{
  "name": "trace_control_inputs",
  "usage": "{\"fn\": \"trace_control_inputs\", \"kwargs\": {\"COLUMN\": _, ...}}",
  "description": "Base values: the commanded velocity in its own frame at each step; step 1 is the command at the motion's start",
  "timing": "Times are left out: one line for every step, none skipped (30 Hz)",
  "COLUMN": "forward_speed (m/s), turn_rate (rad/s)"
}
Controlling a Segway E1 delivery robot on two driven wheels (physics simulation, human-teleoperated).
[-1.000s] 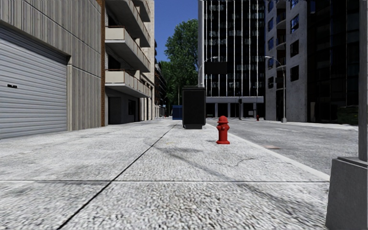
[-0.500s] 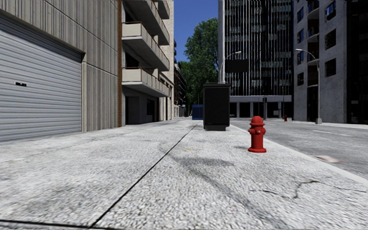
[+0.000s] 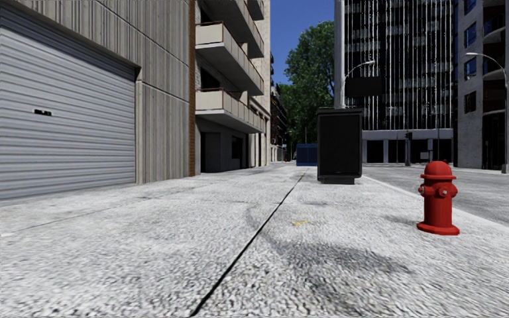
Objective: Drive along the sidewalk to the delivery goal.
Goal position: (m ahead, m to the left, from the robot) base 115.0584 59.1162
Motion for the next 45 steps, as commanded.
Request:
{"fn": "trace_control_inputs", "kwargs": {"forward_speed": 2.00, "turn_rate": 0.00}}
{"fn": "trace_control_inputs", "kwargs": {"forward_speed": 2.00, "turn_rate": 0.00}}
{"fn": "trace_control_inputs", "kwargs": {"forward_speed": 2.00, "turn_rate": 0.00}}
{"fn": "trace_control_inputs", "kwargs": {"forward_speed": 2.00, "turn_rate": 0.00}}
{"fn": "trace_control_inputs", "kwargs": {"forward_speed": 2.00, "turn_rate": 0.00}}
{"fn": "trace_control_inputs", "kwargs": {"forward_speed": 2.00, "turn_rate": 0.00}}
{"fn": "trace_control_inputs", "kwargs": {"forward_speed": 2.00, "turn_rate": 0.00}}
{"fn": "trace_control_inputs", "kwargs": {"forward_speed": 2.00, "turn_rate": 0.00}}
{"fn": "trace_control_inputs", "kwargs": {"forward_speed": 2.00, "turn_rate": 0.00}}
{"fn": "trace_control_inputs", "kwargs": {"forward_speed": 2.00, "turn_rate": 0.00}}
{"fn": "trace_control_inputs", "kwargs": {"forward_speed": 2.00, "turn_rate": 0.00}}
{"fn": "trace_control_inputs", "kwargs": {"forward_speed": 2.00, "turn_rate": 0.00}}
{"fn": "trace_control_inputs", "kwargs": {"forward_speed": 2.00, "turn_rate": 0.00}}
{"fn": "trace_control_inputs", "kwargs": {"forward_speed": 2.00, "turn_rate": 0.00}}
{"fn": "trace_control_inputs", "kwargs": {"forward_speed": 2.00, "turn_rate": 0.00}}
{"fn": "trace_control_inputs", "kwargs": {"forward_speed": 2.00, "turn_rate": 0.00}}
{"fn": "trace_control_inputs", "kwargs": {"forward_speed": 2.00, "turn_rate": -0.01}}
{"fn": "trace_control_inputs", "kwargs": {"forward_speed": 2.00, "turn_rate": -0.01}}
{"fn": "trace_control_inputs", "kwargs": {"forward_speed": 2.00, "turn_rate": -0.13}}
{"fn": "trace_control_inputs", "kwargs": {"forward_speed": 2.00, "turn_rate": -0.22}}
{"fn": "trace_control_inputs", "kwargs": {"forward_speed": 2.00, "turn_rate": -0.25}}
{"fn": "trace_control_inputs", "kwargs": {"forward_speed": 2.00, "turn_rate": -0.28}}
{"fn": "trace_control_inputs", "kwargs": {"forward_speed": 2.00, "turn_rate": -0.28}}
{"fn": "trace_control_inputs", "kwargs": {"forward_speed": 2.00, "turn_rate": -0.29}}
{"fn": "trace_control_inputs", "kwargs": {"forward_speed": 2.00, "turn_rate": -0.29}}
{"fn": "trace_control_inputs", "kwargs": {"forward_speed": 2.00, "turn_rate": -0.29}}
{"fn": "trace_control_inputs", "kwargs": {"forward_speed": 2.00, "turn_rate": -0.29}}
{"fn": "trace_control_inputs", "kwargs": {"forward_speed": 2.00, "turn_rate": -0.15}}
{"fn": "trace_control_inputs", "kwargs": {"forward_speed": 2.00, "turn_rate": 0.00}}
{"fn": "trace_control_inputs", "kwargs": {"forward_speed": 2.00, "turn_rate": 0.00}}
{"fn": "trace_control_inputs", "kwargs": {"forward_speed": 2.00, "turn_rate": 0.00}}
{"fn": "trace_control_inputs", "kwargs": {"forward_speed": 2.00, "turn_rate": 0.00}}
{"fn": "trace_control_inputs", "kwargs": {"forward_speed": 2.00, "turn_rate": 0.00}}
{"fn": "trace_control_inputs", "kwargs": {"forward_speed": 2.00, "turn_rate": 0.00}}
{"fn": "trace_control_inputs", "kwargs": {"forward_speed": 2.00, "turn_rate": 0.00}}
{"fn": "trace_control_inputs", "kwargs": {"forward_speed": 2.00, "turn_rate": 0.00}}
{"fn": "trace_control_inputs", "kwargs": {"forward_speed": 2.00, "turn_rate": 0.00}}
{"fn": "trace_control_inputs", "kwargs": {"forward_speed": 2.00, "turn_rate": 0.00}}
{"fn": "trace_control_inputs", "kwargs": {"forward_speed": 2.00, "turn_rate": 0.00}}
{"fn": "trace_control_inputs", "kwargs": {"forward_speed": 2.00, "turn_rate": 0.00}}
{"fn": "trace_control_inputs", "kwargs": {"forward_speed": 2.00, "turn_rate": 0.00}}
{"fn": "trace_control_inputs", "kwargs": {"forward_speed": 2.00, "turn_rate": 0.00}}
{"fn": "trace_control_inputs", "kwargs": {"forward_speed": 2.00, "turn_rate": 0.00}}
{"fn": "trace_control_inputs", "kwargs": {"forward_speed": 2.00, "turn_rate": 0.00}}
{"fn": "trace_control_inputs", "kwargs": {"forward_speed": 2.00, "turn_rate": 0.00}}
